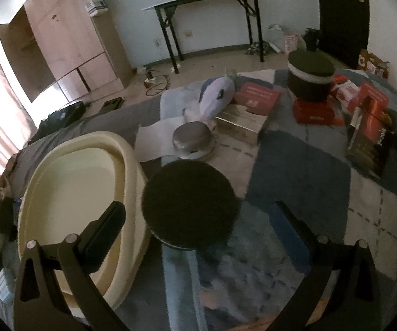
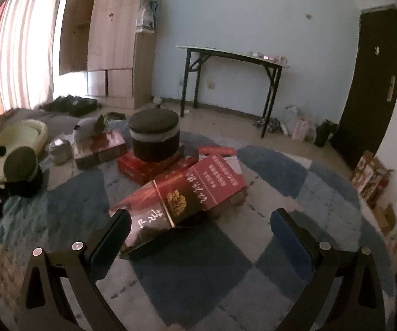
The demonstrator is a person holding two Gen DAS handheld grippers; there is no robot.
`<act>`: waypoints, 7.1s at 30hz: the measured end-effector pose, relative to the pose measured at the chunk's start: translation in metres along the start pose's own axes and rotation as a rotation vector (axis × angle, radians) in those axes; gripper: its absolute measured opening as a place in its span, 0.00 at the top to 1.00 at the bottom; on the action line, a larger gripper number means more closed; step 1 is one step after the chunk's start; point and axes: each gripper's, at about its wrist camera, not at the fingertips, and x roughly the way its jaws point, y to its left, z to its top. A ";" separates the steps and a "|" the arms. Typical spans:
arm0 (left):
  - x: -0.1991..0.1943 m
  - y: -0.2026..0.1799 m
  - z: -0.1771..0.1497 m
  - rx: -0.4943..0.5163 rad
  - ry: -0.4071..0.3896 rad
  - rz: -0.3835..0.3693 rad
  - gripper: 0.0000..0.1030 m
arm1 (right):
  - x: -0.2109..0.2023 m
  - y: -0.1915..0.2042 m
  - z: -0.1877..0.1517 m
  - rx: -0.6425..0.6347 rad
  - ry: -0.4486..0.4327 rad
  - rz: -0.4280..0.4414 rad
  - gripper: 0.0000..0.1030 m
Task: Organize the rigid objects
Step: 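Grasp the brown-red cigarette pack on the table with the right gripper, then drop the brown-red pack into the cream basin with right while left drops the black sponge there, then grasp the red-white cigarette pack with right while left grasps the silver round tin, then release the red-white pack into the basin with right while left releases the silver tin there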
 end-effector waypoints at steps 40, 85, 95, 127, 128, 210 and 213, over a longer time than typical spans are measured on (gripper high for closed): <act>0.010 0.055 -0.009 -0.261 -0.091 -0.219 0.34 | 0.059 0.067 -0.011 -0.402 0.028 -0.154 0.10; -0.010 0.265 -0.096 -0.905 -0.128 0.039 0.11 | 0.097 0.386 0.078 -0.567 0.263 0.614 0.00; -0.058 0.206 -0.043 -0.681 -0.278 -0.071 0.00 | 0.029 0.254 0.093 -0.295 0.096 0.553 0.00; 0.003 0.051 0.054 -0.209 -0.040 -0.250 0.00 | 0.048 -0.028 0.017 -0.055 0.045 0.135 0.00; 0.007 0.053 0.054 -0.214 -0.034 -0.262 0.00 | 0.049 -0.028 0.018 -0.056 0.048 0.137 0.00; 0.064 0.250 -0.016 -0.594 -0.031 0.020 0.52 | 0.071 0.341 0.096 -0.612 0.173 0.654 0.14; 0.061 0.254 -0.017 -0.617 -0.045 0.021 0.52 | 0.078 0.355 0.099 -0.636 0.196 0.651 0.14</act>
